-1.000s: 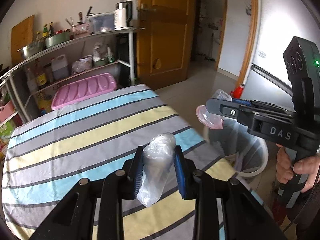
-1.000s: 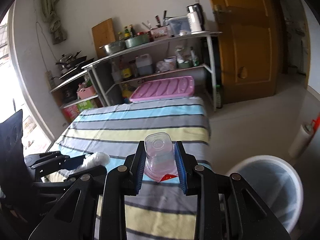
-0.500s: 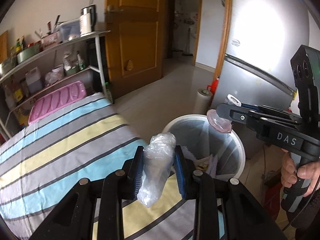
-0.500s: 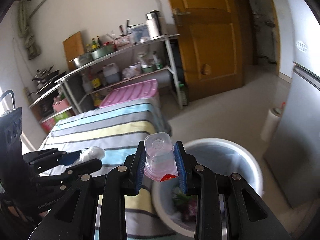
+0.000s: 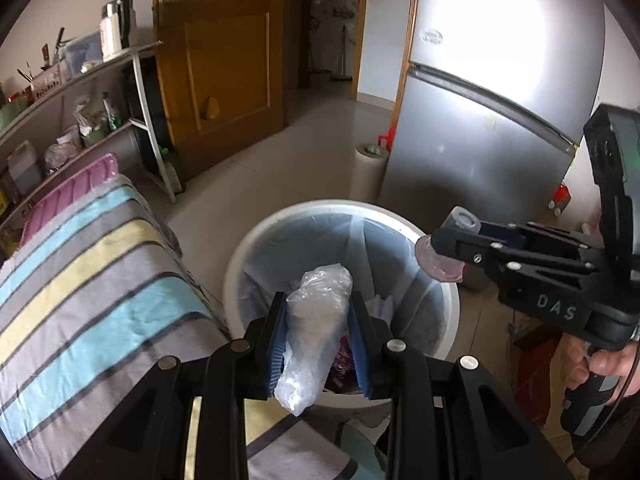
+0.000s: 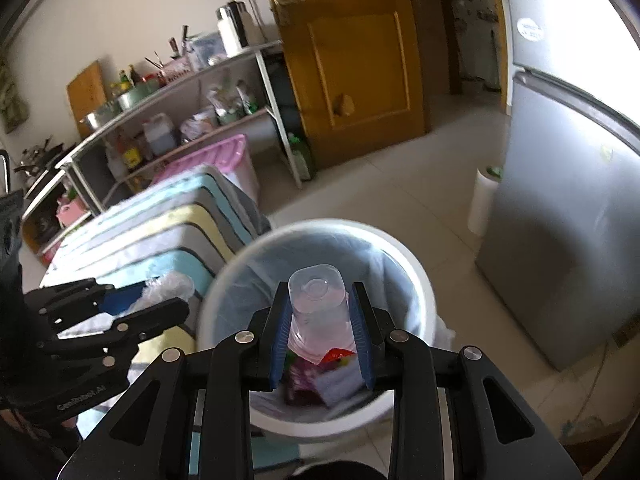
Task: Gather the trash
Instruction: 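Open both tools to drop the plastic bag and cup into the bin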
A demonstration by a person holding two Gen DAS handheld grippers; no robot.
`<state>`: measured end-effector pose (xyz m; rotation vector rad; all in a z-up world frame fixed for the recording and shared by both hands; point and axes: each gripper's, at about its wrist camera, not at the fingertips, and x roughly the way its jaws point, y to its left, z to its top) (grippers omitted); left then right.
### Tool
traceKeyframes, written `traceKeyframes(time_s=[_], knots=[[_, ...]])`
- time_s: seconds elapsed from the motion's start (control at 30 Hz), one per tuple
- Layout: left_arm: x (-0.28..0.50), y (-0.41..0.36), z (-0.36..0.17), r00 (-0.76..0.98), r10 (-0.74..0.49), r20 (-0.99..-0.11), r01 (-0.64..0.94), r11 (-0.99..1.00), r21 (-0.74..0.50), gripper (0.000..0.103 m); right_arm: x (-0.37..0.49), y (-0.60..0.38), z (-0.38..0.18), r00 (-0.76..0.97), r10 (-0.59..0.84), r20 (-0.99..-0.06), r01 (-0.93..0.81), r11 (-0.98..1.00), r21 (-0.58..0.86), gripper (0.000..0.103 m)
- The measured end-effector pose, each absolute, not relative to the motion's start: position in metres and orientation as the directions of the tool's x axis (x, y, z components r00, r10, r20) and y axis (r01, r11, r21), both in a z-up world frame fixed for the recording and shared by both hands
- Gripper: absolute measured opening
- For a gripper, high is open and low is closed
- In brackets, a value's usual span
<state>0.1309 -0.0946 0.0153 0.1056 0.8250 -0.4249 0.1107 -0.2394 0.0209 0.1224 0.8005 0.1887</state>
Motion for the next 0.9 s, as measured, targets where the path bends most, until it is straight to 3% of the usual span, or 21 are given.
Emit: traceKeyframes(time_s=[0.43, 0.53, 0.6, 0.77, 0.9], knots=[[0.14, -0.108, -0.004, 0.561, -0.309, -0.768, 0.399, 0.914, -0.076, 0.032, 0.12, -0.248, -0.017, 0.616, 0.183, -0.766, -0.091, 0.983, 0.162, 0.031], [0.141, -0.107, -0.005, 0.563, -0.299, -0.77, 0.391, 0.918, -0.07, 0.04, 0.121, -0.247, -0.02, 0.614, 0.172, -0.77, -0.086, 0.985, 0.152, 0.031], [0.144, -0.107, -0.004, 0.565, -0.298, -0.77, 0.384, 0.92, -0.075, 0.055, 0.122, -0.246, -0.02, 0.614, 0.168, -0.771, -0.078, 0.985, 0.153, 0.031], [0.142, -0.104, -0.001, 0.576, -0.287, -0.765, 0.371, 0.926, -0.067, 0.059, 0.119, -0.246, -0.018, 0.622, 0.167, -0.765, -0.069, 0.985, 0.159, 0.047], [0.138, -0.101, 0.002, 0.583, -0.286, -0.76, 0.362, 0.929, -0.072, 0.063, 0.115, -0.245, -0.013, 0.636, 0.154, -0.756, -0.057, 0.987, 0.153, 0.047]])
